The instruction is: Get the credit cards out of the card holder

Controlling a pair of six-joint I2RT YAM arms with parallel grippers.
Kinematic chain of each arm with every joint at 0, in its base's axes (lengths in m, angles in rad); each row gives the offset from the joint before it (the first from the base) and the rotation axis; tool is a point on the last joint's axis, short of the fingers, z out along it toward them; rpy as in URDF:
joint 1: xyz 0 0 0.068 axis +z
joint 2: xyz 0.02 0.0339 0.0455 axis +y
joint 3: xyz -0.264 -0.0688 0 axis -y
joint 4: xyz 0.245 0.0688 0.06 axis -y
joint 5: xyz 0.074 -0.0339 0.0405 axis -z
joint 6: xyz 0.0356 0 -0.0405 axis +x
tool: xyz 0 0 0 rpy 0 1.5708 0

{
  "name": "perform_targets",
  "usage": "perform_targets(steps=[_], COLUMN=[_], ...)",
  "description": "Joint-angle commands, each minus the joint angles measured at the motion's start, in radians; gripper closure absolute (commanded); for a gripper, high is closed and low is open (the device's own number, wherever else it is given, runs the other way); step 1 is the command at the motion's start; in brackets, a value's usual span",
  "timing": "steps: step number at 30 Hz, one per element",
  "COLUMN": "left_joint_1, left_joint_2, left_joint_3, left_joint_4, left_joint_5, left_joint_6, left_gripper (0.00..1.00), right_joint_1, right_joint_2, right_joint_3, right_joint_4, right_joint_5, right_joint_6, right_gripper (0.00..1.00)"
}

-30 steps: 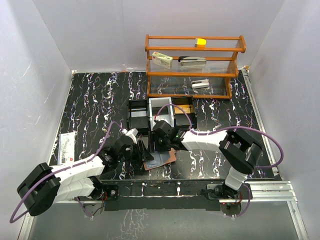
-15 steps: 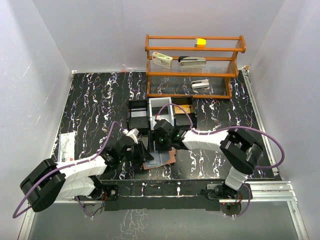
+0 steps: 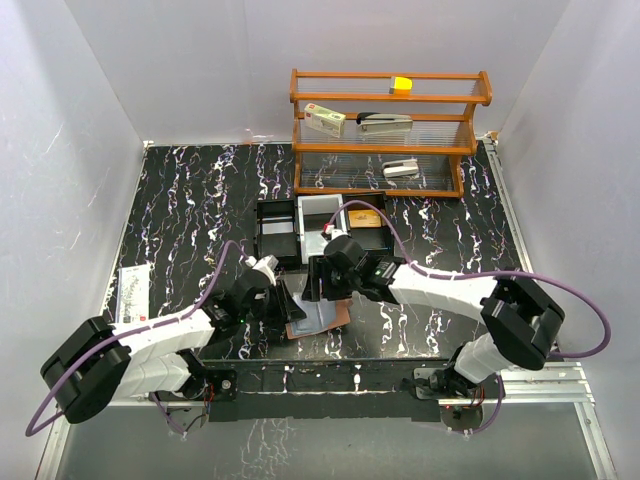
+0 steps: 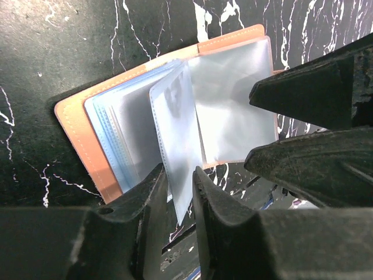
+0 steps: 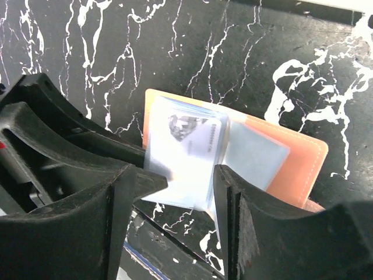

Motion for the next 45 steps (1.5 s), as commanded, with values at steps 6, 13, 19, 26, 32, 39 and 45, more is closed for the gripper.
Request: perform_targets(steps=[6,13,19,26,32,39,45], left_joint_1=[0.004,0.004,0.004,0.004,0.004,0.003,0.003], left_joint_2=[-0.019,0.049,0.075,0.09,0.117,0.176,0.229], left_joint_3=[0.1,0.217,0.26,0.26,0.269,0.279,0.256], left_joint_4=[-0.158,-0.375,-0.428,-0.252,-0.15,-0.08,0.015], left_joint_5=[-0.097,-0.185,-0.16,-0.002,0.049,0.132,0.171], left_joint_6=[0.049,0.133,0.162,0.12,0.095,0.091,0.05], left_gripper=[0.9,1.0,0.86,0.58,0.57,0.56,0.53], right_joint_1=[-0.015,-0.022,-0.025,-0.041,-0.079,-0.118,-0.124], right_joint_2=[-0.007,-0.041,-0.023,-0.063,-0.086,-0.173,-0.236], right_joint_3=[-0.058,-0.126,-0.184,-0.229,-0.233,-0.216,-0.174], right_joint_4=[0.023,-0.014,0.051,0.117,0.135,0.111,0.03], right_joint_5=[-0.048,0.066,-0.021,-0.039,-0.087,-0.069,0.024], right_joint_6=[-0.077,-0.109,-0.101,-0.061,-0.059,-0.034,-0.034], right_gripper=[0.61,0.67,0.68,0.68,0.68,0.65,0.63])
